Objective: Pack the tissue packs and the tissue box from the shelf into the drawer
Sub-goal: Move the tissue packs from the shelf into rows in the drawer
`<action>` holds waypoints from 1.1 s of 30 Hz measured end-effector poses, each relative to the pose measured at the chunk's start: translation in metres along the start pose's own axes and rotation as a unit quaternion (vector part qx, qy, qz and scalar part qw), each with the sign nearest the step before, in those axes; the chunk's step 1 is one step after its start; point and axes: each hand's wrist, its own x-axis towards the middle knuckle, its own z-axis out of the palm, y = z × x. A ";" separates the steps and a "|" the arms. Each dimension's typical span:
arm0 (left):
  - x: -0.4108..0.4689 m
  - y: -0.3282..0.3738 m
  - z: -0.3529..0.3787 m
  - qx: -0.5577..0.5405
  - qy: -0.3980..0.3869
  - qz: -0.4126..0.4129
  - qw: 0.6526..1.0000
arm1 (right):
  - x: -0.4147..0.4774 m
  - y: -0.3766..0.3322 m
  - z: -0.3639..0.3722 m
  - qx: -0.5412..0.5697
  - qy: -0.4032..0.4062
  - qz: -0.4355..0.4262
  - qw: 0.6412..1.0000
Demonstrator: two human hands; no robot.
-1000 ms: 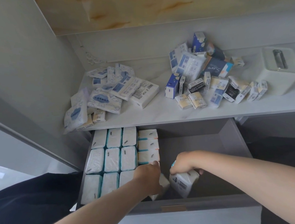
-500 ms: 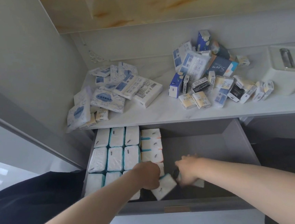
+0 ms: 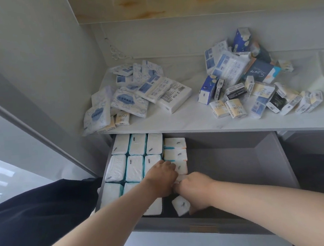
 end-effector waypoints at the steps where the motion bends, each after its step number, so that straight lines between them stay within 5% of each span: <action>1: 0.001 -0.001 -0.001 -0.001 -0.003 0.000 1.000 | 0.000 0.000 0.002 0.000 -0.007 0.008 1.000; 6: 0.004 -0.002 -0.001 0.024 -0.010 -0.010 1.000 | 0.001 -0.003 0.003 -0.036 -0.100 0.047 0.993; 9: 0.006 -0.003 -0.003 0.026 -0.021 -0.012 0.999 | 0.001 0.004 0.006 0.081 -0.094 0.138 0.983; 17: 0.007 0.001 -0.003 0.000 -0.022 -0.029 0.999 | 0.003 -0.007 0.002 0.343 -0.079 0.285 0.892; 25: 0.006 -0.013 -0.008 -0.027 -0.035 0.018 0.999 | 0.019 -0.020 0.011 0.523 -0.137 0.267 0.798; 29: 0.001 -0.014 -0.009 -0.043 -0.039 0.031 0.998 | 0.020 -0.006 0.002 0.441 -0.174 0.205 0.856; 31: -0.001 -0.011 -0.009 -0.030 -0.042 0.038 0.998 | 0.017 0.012 -0.011 0.302 -0.103 0.231 0.919; 33: -0.003 -0.008 -0.008 -0.013 -0.033 0.038 0.999 | 0.010 0.028 -0.017 0.170 0.002 0.287 0.943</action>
